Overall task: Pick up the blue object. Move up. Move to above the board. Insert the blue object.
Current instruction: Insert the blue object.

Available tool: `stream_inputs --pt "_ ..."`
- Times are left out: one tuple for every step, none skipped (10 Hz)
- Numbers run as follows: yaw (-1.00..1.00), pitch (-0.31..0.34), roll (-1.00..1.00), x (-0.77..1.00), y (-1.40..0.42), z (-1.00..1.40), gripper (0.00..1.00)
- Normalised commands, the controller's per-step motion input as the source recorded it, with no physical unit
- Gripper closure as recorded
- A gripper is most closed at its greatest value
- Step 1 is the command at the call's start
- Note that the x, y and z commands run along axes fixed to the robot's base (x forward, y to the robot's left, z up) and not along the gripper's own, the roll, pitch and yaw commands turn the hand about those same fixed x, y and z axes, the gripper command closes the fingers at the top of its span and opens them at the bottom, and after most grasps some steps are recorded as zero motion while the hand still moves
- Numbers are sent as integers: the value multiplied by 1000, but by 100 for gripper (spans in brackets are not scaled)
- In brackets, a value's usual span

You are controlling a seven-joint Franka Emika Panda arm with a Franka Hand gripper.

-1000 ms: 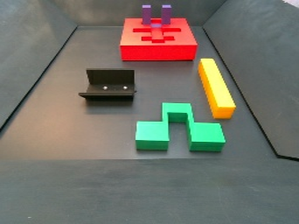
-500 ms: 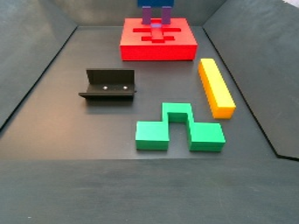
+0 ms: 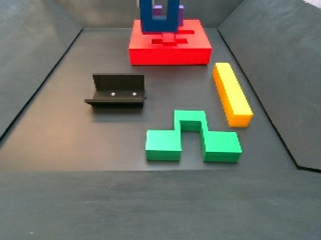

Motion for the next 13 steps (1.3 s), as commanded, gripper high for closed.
stream_inputs --pt "-186 0 -274 0 140 -431 100" --pt "0 0 -387 54 80 29 100" --pt "0 -41 -470 0 34 117 100" --pt "69 0 -483 29 0 134 100" --pt "171 0 -481 0 0 117 100" --pt "106 0 -281 0 31 -69 100" --pt "51 0 -26 -51 0 -334 100" --pt "0 0 186 -234 23 -431 100" --pt "-34 -57 191 -540 6 -217 100" --pt "-91 -213 150 -480 0 140 100" --pt "0 -313 0 -414 -31 460 100" --pt "9 -301 27 -300 -109 397 100" --pt "106 -234 109 -166 -69 0 100"
